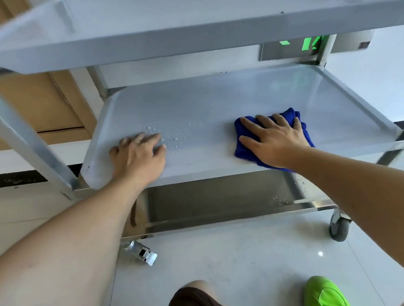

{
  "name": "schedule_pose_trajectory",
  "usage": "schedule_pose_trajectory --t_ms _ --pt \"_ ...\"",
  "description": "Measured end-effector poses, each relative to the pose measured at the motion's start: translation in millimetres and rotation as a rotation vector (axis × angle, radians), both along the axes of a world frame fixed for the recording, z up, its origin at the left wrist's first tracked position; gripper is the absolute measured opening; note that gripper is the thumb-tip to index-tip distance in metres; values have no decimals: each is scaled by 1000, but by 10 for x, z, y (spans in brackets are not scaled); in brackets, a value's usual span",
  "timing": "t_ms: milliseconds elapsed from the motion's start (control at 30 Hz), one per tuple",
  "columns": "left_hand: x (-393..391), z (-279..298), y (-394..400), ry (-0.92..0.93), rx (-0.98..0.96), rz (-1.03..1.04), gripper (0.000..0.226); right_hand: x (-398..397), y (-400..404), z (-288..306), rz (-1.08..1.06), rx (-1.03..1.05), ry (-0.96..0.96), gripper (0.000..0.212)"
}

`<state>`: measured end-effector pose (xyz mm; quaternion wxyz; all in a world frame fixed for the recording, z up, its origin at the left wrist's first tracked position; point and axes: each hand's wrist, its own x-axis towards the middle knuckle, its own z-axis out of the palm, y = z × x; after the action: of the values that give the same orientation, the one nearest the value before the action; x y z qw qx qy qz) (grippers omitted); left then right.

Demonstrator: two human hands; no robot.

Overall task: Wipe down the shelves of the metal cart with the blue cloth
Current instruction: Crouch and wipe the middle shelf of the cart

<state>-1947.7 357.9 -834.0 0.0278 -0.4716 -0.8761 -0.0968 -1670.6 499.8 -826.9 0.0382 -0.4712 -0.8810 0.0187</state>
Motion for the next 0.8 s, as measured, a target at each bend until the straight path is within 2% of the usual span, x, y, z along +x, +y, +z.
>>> schedule_pose_trajectory --t_ms 233,600,800 --pt "86 -1 24 31 -20 -21 52 -179 -229 7 -39 1 -37 68" --pt "121 14 59 -15 -32 -15 52 -1134 -935 -140 128 4 49 70" --pt "-386 94 46 -50 -7 -73 50 -1205 -788 -154 168 3 5 65"
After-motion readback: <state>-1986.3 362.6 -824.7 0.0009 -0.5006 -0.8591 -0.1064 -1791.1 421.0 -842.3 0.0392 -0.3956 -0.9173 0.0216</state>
